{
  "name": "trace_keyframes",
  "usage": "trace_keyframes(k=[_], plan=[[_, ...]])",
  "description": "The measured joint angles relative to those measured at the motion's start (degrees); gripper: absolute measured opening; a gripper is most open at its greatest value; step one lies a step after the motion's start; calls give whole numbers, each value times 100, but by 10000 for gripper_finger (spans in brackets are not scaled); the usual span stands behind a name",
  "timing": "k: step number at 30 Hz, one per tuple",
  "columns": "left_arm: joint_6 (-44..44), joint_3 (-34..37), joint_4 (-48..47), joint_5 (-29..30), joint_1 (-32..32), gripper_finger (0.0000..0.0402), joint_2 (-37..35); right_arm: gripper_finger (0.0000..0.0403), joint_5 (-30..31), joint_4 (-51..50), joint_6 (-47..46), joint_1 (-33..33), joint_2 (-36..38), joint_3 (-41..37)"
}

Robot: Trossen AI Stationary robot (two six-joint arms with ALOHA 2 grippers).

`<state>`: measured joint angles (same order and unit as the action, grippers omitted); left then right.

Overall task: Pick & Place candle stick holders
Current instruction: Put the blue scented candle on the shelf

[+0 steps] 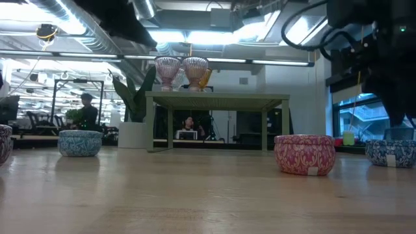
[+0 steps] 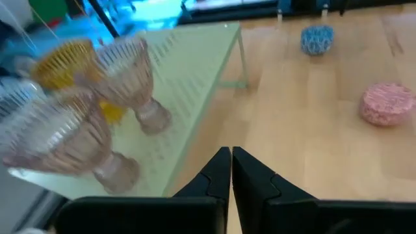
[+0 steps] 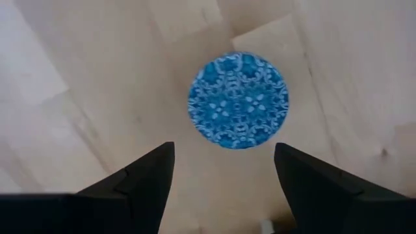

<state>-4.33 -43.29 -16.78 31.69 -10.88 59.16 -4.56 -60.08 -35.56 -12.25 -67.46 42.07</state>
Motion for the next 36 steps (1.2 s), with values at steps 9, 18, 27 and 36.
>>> trace_keyframes(k=[9, 18, 27, 36], plan=[[-332, 0, -238, -200, 285, 99, 0, 269, 47, 824, 462, 0, -2, -292], [-150, 0, -146, -142, 281, 125, 0, 269, 357, 1014, 365, 6, -2, -342], [-244, 0, -146, -169, 274, 125, 0, 269, 456, 1075, 103, 8, -2, -400], [-244, 0, -147, -173, 274, 125, 0, 269, 858, 1106, -289, 44, -2, -687]])
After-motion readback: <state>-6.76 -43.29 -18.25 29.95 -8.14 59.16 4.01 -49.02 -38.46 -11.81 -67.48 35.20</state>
